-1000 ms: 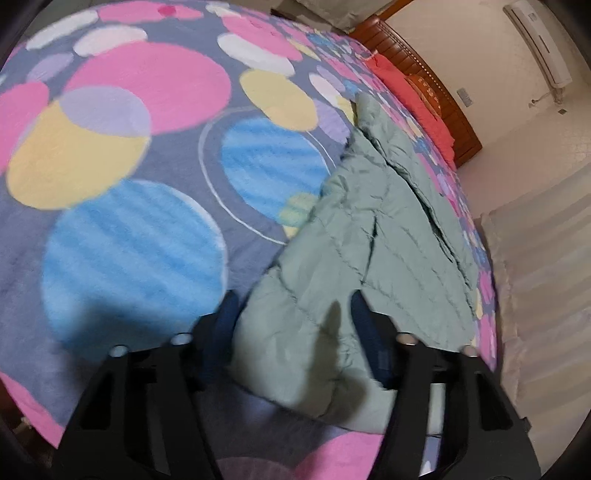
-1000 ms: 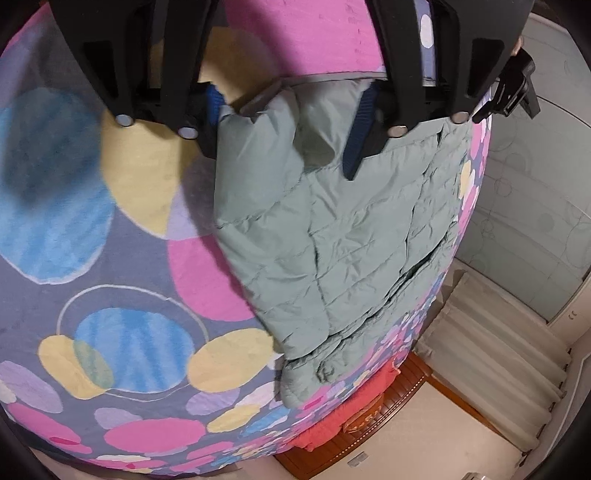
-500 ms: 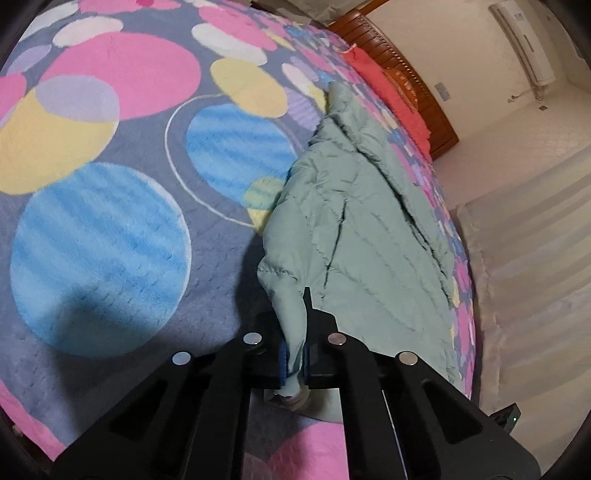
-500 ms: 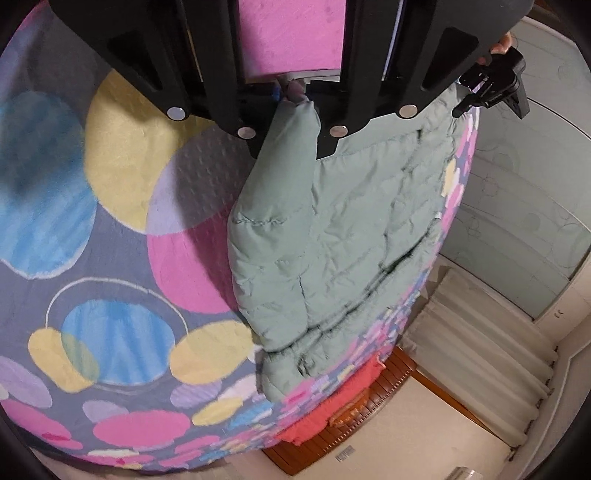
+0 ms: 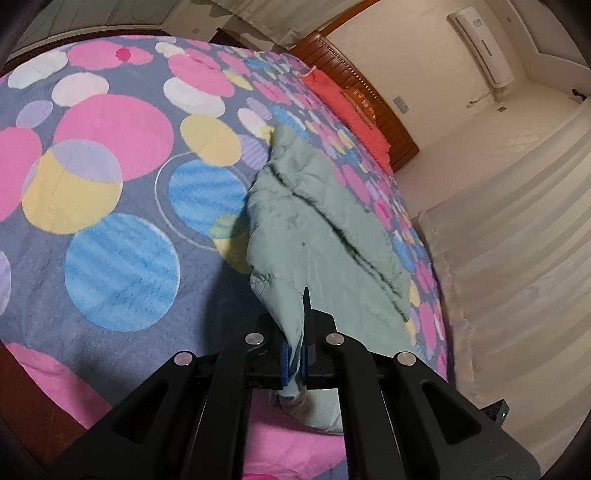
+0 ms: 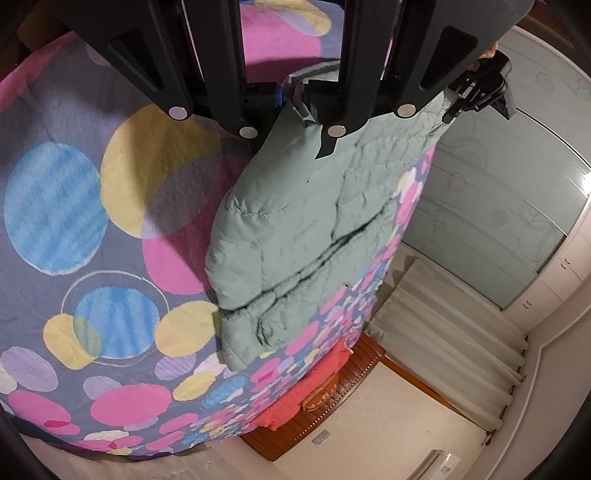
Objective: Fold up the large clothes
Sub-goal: 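Grasp the jacket hem with both tools and lift it toward the collar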
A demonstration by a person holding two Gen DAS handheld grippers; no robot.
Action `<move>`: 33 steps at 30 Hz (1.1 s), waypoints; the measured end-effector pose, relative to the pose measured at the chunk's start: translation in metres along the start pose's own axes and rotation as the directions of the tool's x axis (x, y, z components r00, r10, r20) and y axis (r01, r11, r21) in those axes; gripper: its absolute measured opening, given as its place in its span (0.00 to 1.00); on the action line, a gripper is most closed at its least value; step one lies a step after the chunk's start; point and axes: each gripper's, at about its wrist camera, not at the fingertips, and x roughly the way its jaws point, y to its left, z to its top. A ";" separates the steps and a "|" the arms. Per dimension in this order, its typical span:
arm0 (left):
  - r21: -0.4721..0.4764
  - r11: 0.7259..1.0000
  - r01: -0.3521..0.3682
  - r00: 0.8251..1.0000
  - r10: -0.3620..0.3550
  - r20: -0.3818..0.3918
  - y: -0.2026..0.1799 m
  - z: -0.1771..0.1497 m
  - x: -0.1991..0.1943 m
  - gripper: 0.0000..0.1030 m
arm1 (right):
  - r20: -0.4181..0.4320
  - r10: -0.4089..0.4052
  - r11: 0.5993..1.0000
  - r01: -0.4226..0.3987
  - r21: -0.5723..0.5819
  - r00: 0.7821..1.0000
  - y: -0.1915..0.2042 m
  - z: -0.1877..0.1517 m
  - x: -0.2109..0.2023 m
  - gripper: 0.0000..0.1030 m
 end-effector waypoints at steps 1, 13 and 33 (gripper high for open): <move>0.000 1.000 0.007 1.000 -0.007 -0.001 -0.002 0.003 0.001 0.03 | 0.002 0.009 1.000 -0.009 0.004 1.000 0.000 0.003 0.001 0.06; 0.079 0.997 -0.003 0.999 -0.001 0.052 -0.052 0.097 0.069 0.03 | 0.056 0.070 0.998 -0.069 -0.012 0.996 0.025 0.107 0.063 0.06; 0.160 0.967 -0.201 0.980 0.201 0.016 -0.074 0.227 0.278 0.03 | 0.000 -0.106 0.993 0.106 0.046 0.994 -0.006 0.257 0.255 0.06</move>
